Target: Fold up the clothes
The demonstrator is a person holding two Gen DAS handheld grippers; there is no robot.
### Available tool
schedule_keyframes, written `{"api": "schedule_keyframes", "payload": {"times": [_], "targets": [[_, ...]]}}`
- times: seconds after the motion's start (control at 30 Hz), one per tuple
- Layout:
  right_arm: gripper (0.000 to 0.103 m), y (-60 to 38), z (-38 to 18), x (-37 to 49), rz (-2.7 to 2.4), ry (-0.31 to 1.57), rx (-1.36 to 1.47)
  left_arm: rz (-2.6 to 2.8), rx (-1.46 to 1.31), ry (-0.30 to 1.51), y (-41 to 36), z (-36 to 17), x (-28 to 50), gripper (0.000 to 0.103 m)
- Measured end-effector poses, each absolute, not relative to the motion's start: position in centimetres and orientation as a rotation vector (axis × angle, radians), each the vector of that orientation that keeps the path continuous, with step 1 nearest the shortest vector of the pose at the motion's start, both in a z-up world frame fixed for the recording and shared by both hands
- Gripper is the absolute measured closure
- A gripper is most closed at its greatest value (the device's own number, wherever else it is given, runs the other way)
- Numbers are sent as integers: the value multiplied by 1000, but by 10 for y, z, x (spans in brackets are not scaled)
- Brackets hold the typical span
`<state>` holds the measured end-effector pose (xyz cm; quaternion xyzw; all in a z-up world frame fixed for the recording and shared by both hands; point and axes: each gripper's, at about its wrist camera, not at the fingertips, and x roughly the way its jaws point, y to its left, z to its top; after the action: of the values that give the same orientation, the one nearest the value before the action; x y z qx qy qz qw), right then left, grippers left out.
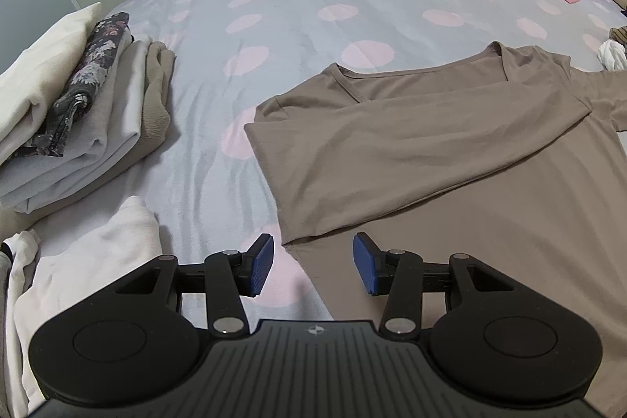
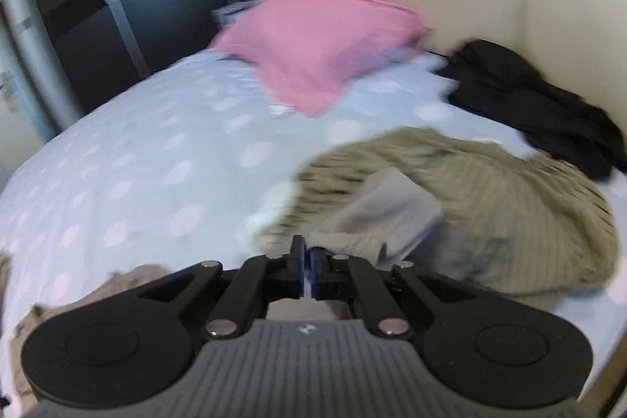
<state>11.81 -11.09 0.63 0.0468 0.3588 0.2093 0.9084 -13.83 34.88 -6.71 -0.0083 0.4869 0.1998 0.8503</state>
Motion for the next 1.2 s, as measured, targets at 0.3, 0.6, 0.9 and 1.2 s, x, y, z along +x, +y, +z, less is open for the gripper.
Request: {"api": "schedule_keyframes", "payload": {"times": [0.3,0.6,0.9,1.2], "targets": [[100,-5,9,79,701,756,-16,401,-81,992,351,-61,-139,60],[100,108,-32,20,930,846,-169,391,-194,978,363,-62,-137,60],[100,160,-100,-19,1043,962,-347,359,-194,1002,360,-71,-132,60],[67,152,-129,-43,1068,1010,-412,338,-155,1044,348,-83,-124,60]]}}
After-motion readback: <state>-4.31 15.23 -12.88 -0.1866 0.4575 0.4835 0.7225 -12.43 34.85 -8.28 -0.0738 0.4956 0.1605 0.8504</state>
